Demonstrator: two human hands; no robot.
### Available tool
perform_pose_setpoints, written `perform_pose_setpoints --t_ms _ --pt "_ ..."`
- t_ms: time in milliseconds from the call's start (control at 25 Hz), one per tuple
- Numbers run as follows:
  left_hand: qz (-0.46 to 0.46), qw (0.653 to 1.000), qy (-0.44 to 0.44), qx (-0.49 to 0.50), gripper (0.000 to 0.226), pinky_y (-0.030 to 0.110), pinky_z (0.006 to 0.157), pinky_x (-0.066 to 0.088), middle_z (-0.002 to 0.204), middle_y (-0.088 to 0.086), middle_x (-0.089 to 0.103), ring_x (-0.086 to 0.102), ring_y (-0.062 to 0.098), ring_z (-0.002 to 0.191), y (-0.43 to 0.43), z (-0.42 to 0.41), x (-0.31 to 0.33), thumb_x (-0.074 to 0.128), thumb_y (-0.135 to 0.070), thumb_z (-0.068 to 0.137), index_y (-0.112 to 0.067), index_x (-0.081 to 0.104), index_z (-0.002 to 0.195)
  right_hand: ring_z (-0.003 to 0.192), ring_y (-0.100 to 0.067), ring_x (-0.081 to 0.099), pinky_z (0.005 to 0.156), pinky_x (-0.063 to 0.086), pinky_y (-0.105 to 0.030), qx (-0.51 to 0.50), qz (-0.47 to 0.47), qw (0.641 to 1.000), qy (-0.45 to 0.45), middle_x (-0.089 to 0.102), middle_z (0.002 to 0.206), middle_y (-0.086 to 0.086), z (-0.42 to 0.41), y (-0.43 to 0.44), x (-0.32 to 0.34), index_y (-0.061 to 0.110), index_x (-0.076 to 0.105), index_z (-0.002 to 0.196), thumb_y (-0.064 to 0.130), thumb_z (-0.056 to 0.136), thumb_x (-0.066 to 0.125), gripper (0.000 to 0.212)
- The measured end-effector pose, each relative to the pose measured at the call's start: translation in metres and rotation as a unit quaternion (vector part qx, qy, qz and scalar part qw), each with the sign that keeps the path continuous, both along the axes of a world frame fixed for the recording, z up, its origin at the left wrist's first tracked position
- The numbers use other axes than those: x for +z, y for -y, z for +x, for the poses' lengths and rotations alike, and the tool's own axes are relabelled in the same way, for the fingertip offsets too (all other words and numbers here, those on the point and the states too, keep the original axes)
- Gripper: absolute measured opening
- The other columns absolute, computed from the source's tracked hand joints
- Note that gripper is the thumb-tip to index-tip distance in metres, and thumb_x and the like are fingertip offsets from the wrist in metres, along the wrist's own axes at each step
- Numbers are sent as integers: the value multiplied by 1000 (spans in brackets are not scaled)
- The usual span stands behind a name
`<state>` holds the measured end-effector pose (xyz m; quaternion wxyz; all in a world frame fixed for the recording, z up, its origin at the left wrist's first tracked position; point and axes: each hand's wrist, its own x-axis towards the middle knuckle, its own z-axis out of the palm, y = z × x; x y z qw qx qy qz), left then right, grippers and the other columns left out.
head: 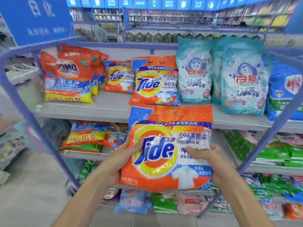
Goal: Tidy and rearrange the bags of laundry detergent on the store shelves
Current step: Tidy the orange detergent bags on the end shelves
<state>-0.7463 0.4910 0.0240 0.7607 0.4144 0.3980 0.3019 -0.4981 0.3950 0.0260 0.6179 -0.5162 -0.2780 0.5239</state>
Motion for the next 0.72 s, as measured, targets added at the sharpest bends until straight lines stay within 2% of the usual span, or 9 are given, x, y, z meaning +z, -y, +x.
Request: perform_pose_setpoints --t_ms 200,320,440,520,640,720 --pt "32 999 21 29 41 52 84 61 113 15 76 76 34 92 -36 -4 21 70 -36 88 -24 65 126 82 -39 76 70 63 -47 -13 22 1000 -1 75 102 -27 -9 -37 24 -2 73 107 -2 63 77 44" --pt "42 998 22 43 31 52 84 61 111 15 77 77 34 91 -58 1 33 65 -34 94 -21 67 122 92 -43 74 77 62 -53 -10 27 1000 1 75 107 -24 -1 -65 36 4 70 116 2 67 79 50" --pt "88 993 30 75 38 50 78 63 109 14 77 77 30 89 -107 12 49 64 -27 96 -13 63 132 86 -38 76 72 63 -49 -22 66 998 7 76 106 -23 14 -107 54 7 70 114 0 70 78 45" --pt "129 986 22 104 45 51 80 62 111 12 77 77 29 92 -145 25 64 66 -22 97 -14 56 140 83 -33 77 69 62 -44 -34 91 995 25 78 101 -17 24 -139 69 8 68 116 -1 78 76 39" --pt "175 977 21 119 30 52 90 59 111 6 77 75 27 97 -197 46 89 66 -19 98 -20 63 128 90 -28 77 79 61 -44 -46 124 990 55 79 99 -8 38 -183 92 14 67 120 7 82 78 40" --pt "177 977 30 116 24 52 90 59 110 7 77 75 28 98 -224 60 94 67 -18 97 -21 67 121 92 -28 76 81 62 -45 -65 125 988 62 79 101 -9 51 -212 94 16 72 109 5 84 76 28"
